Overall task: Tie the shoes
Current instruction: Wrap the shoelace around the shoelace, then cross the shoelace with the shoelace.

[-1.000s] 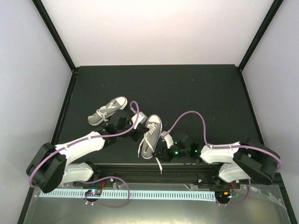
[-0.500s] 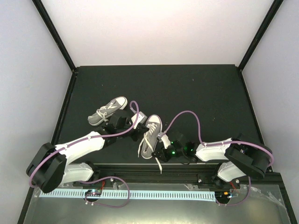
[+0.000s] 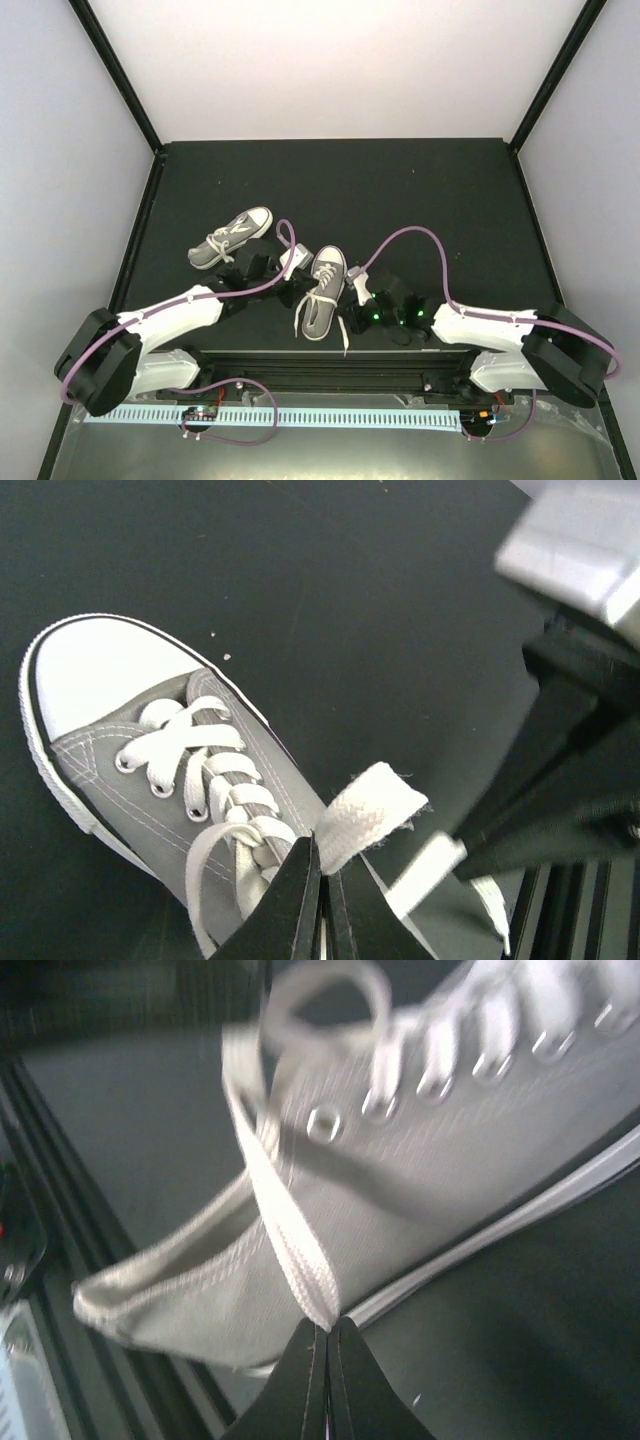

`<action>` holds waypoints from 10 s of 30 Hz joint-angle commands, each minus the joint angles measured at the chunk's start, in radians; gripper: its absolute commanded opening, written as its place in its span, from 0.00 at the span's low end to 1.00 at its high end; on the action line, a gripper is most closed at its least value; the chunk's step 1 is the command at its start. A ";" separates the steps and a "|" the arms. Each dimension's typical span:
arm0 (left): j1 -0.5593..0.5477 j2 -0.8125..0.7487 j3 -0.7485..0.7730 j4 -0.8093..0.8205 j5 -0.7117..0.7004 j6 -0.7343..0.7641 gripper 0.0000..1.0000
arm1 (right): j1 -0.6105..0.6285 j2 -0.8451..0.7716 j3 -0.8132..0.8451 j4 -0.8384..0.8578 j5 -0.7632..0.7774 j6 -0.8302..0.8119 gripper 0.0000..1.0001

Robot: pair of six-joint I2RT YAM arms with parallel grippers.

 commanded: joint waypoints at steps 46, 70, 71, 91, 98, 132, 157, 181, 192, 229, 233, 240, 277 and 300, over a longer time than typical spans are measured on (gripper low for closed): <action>-0.049 -0.402 -0.098 -0.207 -0.058 -0.253 0.64 | -0.114 0.185 0.302 -0.182 -0.105 -0.179 0.02; 0.049 -0.297 -0.048 -0.282 0.164 -0.213 0.02 | -0.114 0.175 0.316 -0.186 -0.086 -0.182 0.02; 0.049 -0.303 -0.059 -0.288 0.177 -0.207 0.02 | -0.114 0.174 0.316 -0.186 -0.086 -0.181 0.02; -0.003 -0.390 -0.073 -0.566 0.216 -0.401 0.54 | -0.114 0.160 0.309 -0.167 -0.069 -0.166 0.02; -0.003 -0.514 0.091 -0.677 0.053 -0.385 0.70 | -0.114 0.152 0.301 -0.165 -0.070 -0.168 0.02; 0.238 0.244 0.102 -0.242 0.291 -0.205 0.40 | -0.114 0.168 0.318 -0.175 -0.077 -0.167 0.02; 0.224 0.171 0.085 -0.100 0.354 -0.239 0.02 | -0.114 0.235 0.420 -0.221 -0.061 -0.175 0.02; 0.214 0.123 0.049 -0.096 0.343 -0.227 0.02 | -0.079 0.332 0.440 -0.182 -0.134 -0.150 0.02; 0.206 0.118 0.036 -0.094 0.336 -0.216 0.02 | -0.067 0.348 0.453 -0.197 -0.093 -0.132 0.02; 0.192 -0.109 -0.025 -0.074 0.177 -0.346 0.52 | -0.068 0.326 0.402 -0.148 -0.017 -0.064 0.02; 0.215 -0.062 -0.008 -0.096 0.132 -0.380 0.52 | -0.068 0.323 0.398 -0.143 -0.021 -0.065 0.02; 0.237 0.016 0.011 -0.078 0.091 -0.408 0.51 | -0.068 0.319 0.392 -0.138 -0.023 -0.062 0.02; 0.323 0.292 0.004 0.084 0.362 -0.342 0.49 | -0.068 0.313 0.409 -0.177 -0.026 -0.074 0.02; 0.278 0.273 0.041 0.154 0.368 -0.370 0.51 | -0.068 0.329 0.400 -0.180 -0.036 -0.074 0.02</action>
